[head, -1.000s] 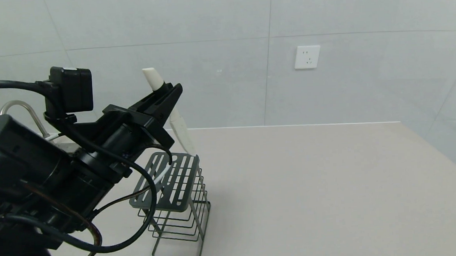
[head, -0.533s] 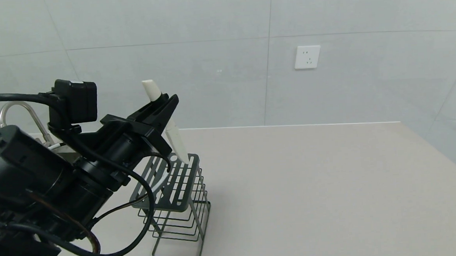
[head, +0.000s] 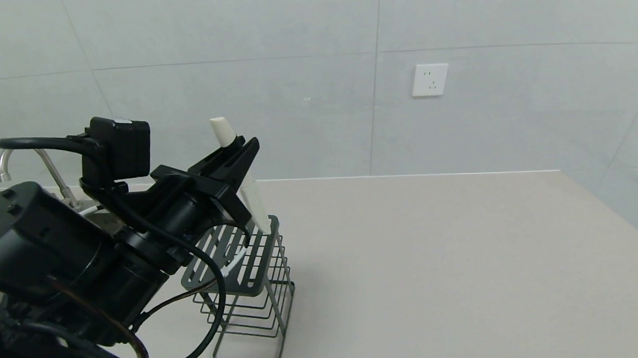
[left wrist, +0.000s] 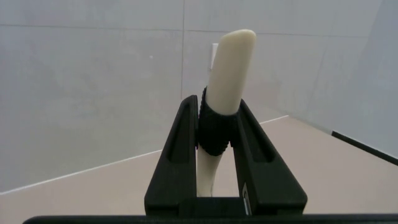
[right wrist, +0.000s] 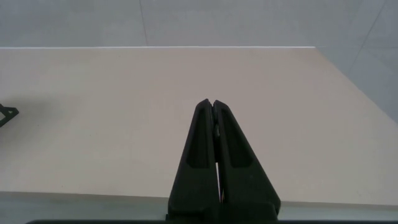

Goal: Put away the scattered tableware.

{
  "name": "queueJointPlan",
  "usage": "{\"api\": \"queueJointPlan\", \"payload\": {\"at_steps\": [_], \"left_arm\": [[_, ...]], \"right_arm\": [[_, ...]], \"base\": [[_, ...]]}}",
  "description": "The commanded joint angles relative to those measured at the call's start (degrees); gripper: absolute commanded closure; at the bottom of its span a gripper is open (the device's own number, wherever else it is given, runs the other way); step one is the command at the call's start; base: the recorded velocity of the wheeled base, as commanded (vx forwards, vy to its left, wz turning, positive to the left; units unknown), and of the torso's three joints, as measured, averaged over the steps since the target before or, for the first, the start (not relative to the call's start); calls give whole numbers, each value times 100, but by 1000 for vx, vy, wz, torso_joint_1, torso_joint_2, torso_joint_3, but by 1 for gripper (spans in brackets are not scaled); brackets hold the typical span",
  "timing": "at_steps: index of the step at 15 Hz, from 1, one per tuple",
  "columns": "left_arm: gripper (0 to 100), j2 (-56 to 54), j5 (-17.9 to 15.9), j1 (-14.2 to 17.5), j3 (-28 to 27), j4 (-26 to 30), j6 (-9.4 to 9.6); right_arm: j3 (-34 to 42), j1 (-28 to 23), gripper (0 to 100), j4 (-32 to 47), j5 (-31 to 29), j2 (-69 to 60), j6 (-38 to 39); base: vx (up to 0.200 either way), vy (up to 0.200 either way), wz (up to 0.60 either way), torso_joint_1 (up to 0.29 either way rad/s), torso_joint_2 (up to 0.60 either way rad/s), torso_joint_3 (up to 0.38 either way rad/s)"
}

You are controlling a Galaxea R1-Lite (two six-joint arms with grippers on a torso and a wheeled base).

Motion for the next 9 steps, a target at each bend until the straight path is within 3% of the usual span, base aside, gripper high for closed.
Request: {"api": "queueJointPlan", "payload": {"at_steps": [1,9], "left_arm": [[100,26,61,86,-9,3,-15],[100,70,61,68,158,21,3]], "right_arm": [[1,0,100,0,2,7,2],[1,0,100,0,2,7,2]], "base": [[0,0,0,0,0,0],[0,0,0,0,0,0]]}}
